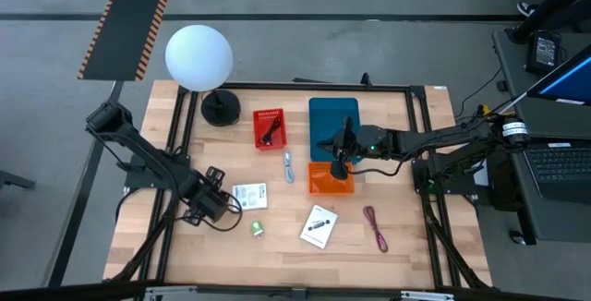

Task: Pick and place items into bin
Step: Put the light pink charger adapter into the orange bin

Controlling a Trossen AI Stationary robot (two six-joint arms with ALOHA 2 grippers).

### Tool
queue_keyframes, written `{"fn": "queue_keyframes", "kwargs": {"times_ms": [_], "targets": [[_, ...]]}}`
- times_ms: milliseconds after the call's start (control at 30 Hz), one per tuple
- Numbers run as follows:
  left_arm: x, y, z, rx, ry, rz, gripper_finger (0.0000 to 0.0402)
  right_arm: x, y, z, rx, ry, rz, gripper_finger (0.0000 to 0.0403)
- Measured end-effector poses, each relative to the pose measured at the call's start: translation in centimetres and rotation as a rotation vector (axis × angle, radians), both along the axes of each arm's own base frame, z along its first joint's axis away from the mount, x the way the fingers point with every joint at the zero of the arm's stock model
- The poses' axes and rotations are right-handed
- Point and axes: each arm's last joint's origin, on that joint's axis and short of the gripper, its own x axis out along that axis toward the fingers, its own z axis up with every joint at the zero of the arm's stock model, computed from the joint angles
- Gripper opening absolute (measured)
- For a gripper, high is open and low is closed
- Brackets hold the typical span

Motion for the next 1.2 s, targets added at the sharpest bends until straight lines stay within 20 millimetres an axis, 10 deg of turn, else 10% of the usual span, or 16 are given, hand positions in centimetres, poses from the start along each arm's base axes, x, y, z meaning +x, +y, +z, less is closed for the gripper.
{"fn": "queue_keyframes", "kwargs": {"times_ms": [600,1200], "targets": [[1.1,-0.1,-3.5,0.103,0.173,0.02,0.0258,0.0,0.0,0.0,0.0,0.0,0.0,0.0],[1.4,-0.2,-1.2,0.038,0.062,0.092,0.0189,0.0,0.0,0.0,0.0,-0.001,0.0,0.0]]}}
